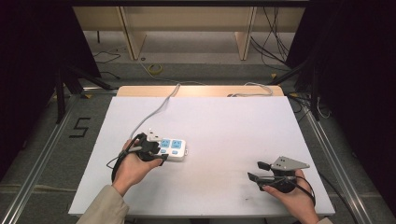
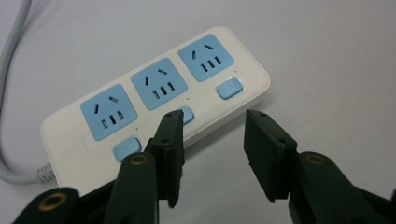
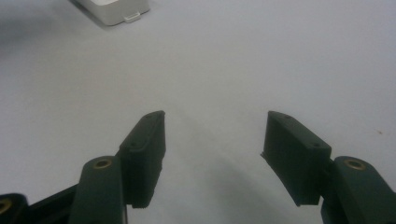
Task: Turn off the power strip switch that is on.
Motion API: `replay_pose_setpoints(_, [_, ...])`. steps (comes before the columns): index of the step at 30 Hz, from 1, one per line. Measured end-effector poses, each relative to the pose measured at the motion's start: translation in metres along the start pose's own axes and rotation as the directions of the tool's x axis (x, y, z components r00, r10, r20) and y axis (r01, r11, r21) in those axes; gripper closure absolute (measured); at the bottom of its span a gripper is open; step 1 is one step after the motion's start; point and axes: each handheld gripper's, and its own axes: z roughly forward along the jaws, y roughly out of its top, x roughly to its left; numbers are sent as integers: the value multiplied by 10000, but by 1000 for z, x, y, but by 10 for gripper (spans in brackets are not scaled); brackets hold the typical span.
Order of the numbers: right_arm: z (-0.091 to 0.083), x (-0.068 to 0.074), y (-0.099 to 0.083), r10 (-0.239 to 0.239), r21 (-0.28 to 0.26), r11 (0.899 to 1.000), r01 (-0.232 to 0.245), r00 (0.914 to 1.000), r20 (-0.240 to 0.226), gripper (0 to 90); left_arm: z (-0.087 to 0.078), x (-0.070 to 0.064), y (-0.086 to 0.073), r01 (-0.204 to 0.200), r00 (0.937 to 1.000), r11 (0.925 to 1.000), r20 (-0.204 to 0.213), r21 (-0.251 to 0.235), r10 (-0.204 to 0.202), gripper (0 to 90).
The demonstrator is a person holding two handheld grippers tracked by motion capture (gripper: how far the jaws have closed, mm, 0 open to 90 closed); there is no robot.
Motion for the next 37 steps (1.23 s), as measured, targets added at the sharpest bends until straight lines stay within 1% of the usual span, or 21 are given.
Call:
replay_pose_setpoints(2, [0, 0, 0, -10, 9, 10000, 10, 10000, 6, 397, 0, 0, -3, -131, 9999, 9999, 102, -88, 132, 533])
replay_pose_setpoints(3, [0, 0, 0, -21, 26, 10000, 21, 10000, -7, 397, 0, -1, -4, -99, 9999, 9999, 134, -123, 101, 521])
replay_pose_setpoints(4, [0, 0, 0, -22, 32, 10000, 22, 10000, -11, 397, -1, -1, -5, -146, 9997, 9999, 181, -80, 147, 511])
replay_pose_setpoints(7, [0, 0, 0, -25, 27, 10000, 25, 10000, -17, 397, -2, -3, -8, -226, 9994, 9996, 258, -181, 230, 479])
replay_pose_setpoints(9, [0, 0, 0, -8, 30, 10000, 8, 10000, -23, 397, -3, -3, -11, -120, 9993, 9994, 348, -327, 131, 450])
replay_pose_setpoints(11, [0, 0, 0, -5, 21, 10000, 5, 10000, -32, 396, -4, -2, -15, -124, 9991, 9990, 403, -424, 141, 415])
replay_pose_setpoints(13, [0, 0, 0, -16, 17, 10000, 16, 10000, -35, 397, -6, -1, -20, -104, 9998, 9982, 163, -591, 113, 366])
replay_pose_setpoints(14, [0, 0, 0, -15, 19, 10000, 15, 10000, -39, 397, -6, 0, -24, -161, 9999, 9981, -1, -601, 161, 350])
replay_pose_setpoints(16, [0, 0, 0, -17, 19, 10000, 17, 10000, -39, 397, -7, 1, -31, -208, 9996, 9978, -184, -622, 197, 325])
replay_pose_setpoints(18, [0, 0, 0, -36, 18, 10000, 36, 10000, -48, 396, -8, 2, -37, -218, 9997, 9977, -111, -646, 211, 306])
replay_pose_setpoints(19, [0, 0, 0, -37, 20, 10000, 38, 10000, -50, 396, -9, 3, -42, -151, 9999, 9974, -22, -703, 150, 296])
replay_pose_setpoints(21, [0, 0, 0, -41, 20, 10000, 41, 10000, -51, 396, -11, 5, -50, -104, 9999, 9967, -14, -805, 103, 282])
replay_pose_setpoints(26, [1, 1, 0, -32, 38, 10000, 32, 10000, -61, 396, -16, 10, -65, 99, 9997, 9948, -229, -1016, -123, 273])
replay_pose_setpoints(29, [1, 1, 0, -29, 42, 10000, 30, 10000, -70, 396, -17, 12, -72, 256, 9991, 9943, -298, -1032, -289, 271])
replay_pose_setpoints(31, [1, 1, 0, -44, 40, 10000, 44, 10000, -69, 396, -17, 12, -74, 287, 9986, 9946, -417, -999, -330, 270])
replay_pose_setpoints(33, [1, 1, 0, -47, 33, 10000, 47, 10000, -66, 396, -17, 13, -76, 365, 9981, 9936, -454, -1070, -415, 266])
replay_pose_setpoints(35, [1, 1, 0, -52, 33, 10000, 53, 10000, -67, 396, -16, 14, -78, 469, 9968, 9912, -589, -1237, -545, 258])
replay_pose_setpoints(37, [0, 1, 0, -33, 44, 10000, 34, 10000, -62, 396, -13, 16, -81, 515, 9953, 9902, -754, -1297, -616, 238])
